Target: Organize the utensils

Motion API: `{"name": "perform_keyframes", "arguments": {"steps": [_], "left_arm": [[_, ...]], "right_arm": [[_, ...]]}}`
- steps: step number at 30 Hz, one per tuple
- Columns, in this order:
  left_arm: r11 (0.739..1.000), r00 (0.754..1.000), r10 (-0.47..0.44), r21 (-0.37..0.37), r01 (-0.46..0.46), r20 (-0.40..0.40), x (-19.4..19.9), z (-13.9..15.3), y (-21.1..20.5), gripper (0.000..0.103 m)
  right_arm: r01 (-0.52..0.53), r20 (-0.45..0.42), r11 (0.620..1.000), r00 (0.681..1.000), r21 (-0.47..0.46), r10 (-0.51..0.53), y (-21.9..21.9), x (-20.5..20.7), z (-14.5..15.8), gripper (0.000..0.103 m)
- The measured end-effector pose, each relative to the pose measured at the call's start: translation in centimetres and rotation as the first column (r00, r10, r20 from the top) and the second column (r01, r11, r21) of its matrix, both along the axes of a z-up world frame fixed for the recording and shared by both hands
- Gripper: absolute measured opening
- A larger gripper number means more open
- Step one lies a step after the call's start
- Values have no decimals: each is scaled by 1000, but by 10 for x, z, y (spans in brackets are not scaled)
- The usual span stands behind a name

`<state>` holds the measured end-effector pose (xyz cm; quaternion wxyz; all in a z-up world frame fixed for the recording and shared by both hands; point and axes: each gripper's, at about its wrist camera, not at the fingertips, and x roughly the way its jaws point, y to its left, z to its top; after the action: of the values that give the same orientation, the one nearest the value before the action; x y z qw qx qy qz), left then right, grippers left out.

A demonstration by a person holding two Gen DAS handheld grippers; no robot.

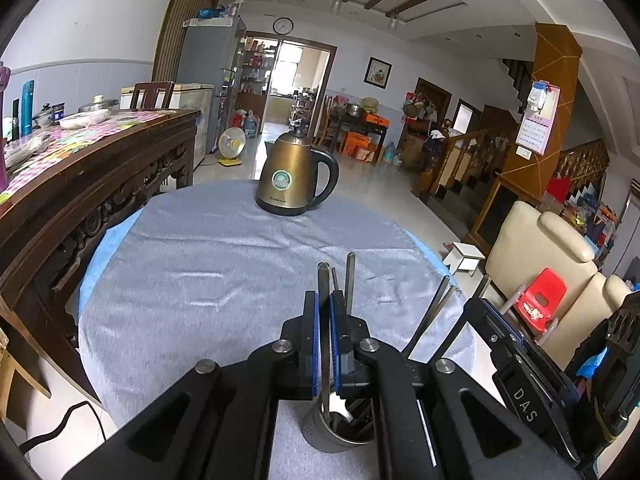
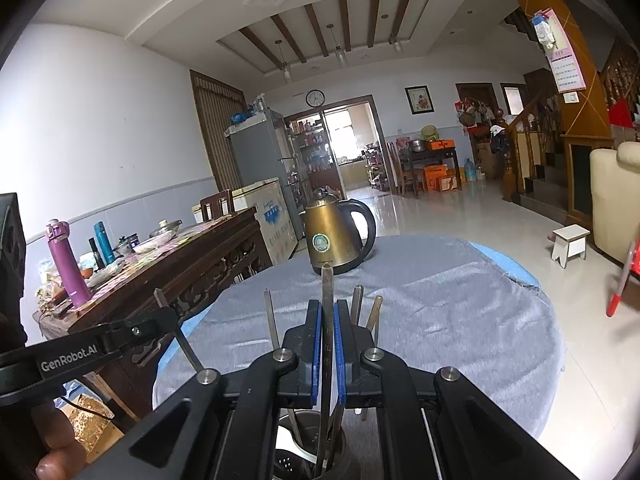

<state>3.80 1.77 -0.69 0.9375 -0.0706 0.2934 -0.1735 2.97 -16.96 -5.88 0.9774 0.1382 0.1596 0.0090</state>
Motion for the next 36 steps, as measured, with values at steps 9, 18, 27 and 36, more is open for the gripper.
{"name": "perform_keyframes", "arguments": {"steps": [9, 18, 27, 36], "left_arm": [[1000, 999, 0, -1, -1, -47, 5, -7, 2, 5], [1000, 996, 22, -4, -23, -91, 8, -14, 7, 35], [998, 994, 57, -6, -58, -95, 10, -12, 15, 56], [995, 989, 90, -18, -93, -118, 19, -15, 29, 62]], "right_arm": [[-9, -38, 1000, 999, 19, 10, -2, 5, -3, 8], [-12, -51, 999, 999, 35, 14, -4, 6, -6, 9], [15, -48, 998, 999, 57, -12, -12, 4, -5, 9], [58, -52, 995, 997, 80, -54, -24, 1, -5, 9]]}}
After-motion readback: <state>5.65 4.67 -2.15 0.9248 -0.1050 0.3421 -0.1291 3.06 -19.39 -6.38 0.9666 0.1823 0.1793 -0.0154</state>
